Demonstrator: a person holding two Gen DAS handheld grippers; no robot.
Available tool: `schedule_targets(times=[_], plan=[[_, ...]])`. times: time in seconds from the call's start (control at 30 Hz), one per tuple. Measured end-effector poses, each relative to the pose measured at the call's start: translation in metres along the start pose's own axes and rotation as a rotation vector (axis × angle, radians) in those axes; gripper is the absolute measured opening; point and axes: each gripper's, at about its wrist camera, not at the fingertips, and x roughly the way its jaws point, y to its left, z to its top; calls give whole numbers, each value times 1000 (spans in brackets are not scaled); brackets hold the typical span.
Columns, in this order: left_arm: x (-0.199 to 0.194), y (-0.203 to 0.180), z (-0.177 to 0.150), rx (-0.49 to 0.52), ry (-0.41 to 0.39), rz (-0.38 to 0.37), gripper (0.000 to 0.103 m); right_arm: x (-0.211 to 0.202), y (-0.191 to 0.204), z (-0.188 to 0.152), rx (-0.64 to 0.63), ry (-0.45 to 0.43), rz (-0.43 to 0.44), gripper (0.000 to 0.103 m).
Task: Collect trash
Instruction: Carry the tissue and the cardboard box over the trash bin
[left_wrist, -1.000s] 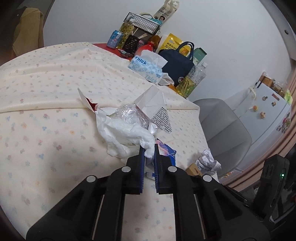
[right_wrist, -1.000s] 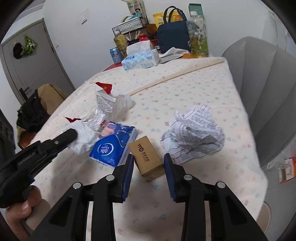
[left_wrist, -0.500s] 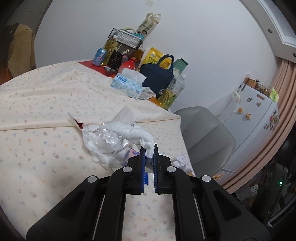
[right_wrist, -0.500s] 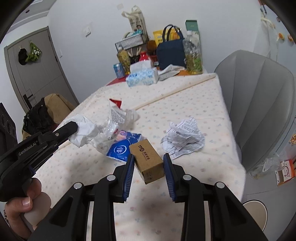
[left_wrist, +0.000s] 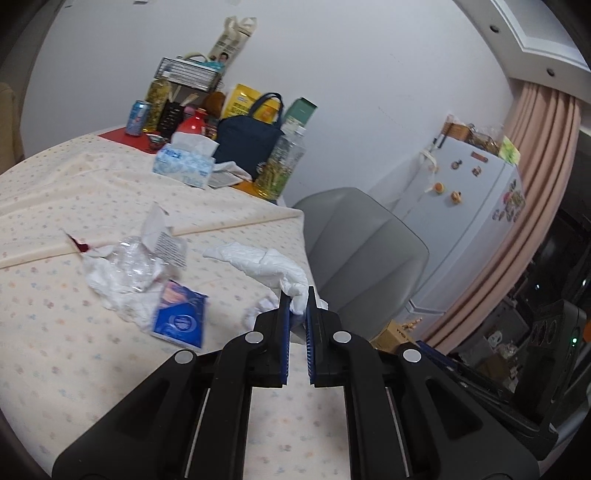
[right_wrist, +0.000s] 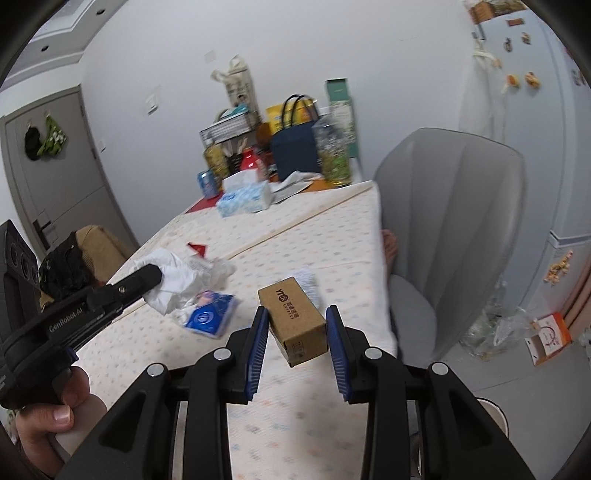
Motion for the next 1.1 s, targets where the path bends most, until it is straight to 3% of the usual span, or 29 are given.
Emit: schedule_targets(times=[0.6, 1.1], plan=[[69, -87, -46, 119, 179, -152, 8, -38, -112, -28, 139, -23, -171, 32], [151, -173, -126, 262, 407, -216, 8, -54, -245, -90, 346, 28, -321, 32]])
